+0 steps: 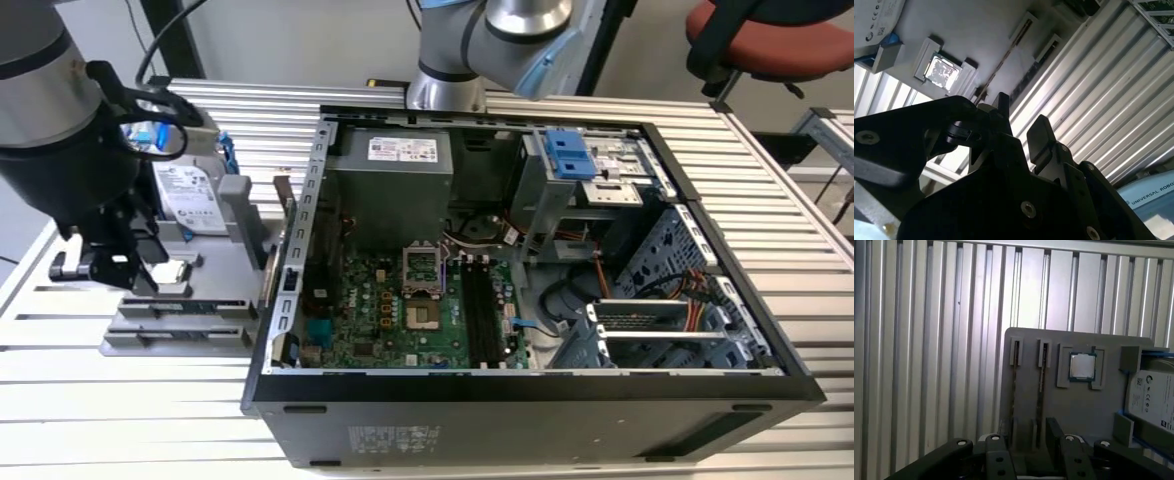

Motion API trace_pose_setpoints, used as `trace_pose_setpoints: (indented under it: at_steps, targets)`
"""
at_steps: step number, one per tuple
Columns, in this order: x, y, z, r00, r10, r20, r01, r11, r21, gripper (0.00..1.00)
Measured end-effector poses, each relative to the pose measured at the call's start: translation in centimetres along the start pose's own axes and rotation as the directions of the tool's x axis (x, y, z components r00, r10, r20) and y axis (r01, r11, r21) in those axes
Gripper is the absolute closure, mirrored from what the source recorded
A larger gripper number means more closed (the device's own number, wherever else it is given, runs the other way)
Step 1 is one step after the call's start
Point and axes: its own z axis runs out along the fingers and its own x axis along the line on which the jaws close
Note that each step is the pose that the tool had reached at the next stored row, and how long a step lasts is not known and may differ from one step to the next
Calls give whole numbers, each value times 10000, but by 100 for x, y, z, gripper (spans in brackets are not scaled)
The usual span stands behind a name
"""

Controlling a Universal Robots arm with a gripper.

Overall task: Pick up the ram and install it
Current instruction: 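Pick up the ram and move it above insertion slot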

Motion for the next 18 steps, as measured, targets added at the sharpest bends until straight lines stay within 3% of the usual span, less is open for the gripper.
trace_pose_setpoints:
  at_steps: [18]
  targets:
    - [44,-8,327,10000,8,0,-8,10000,0,0]
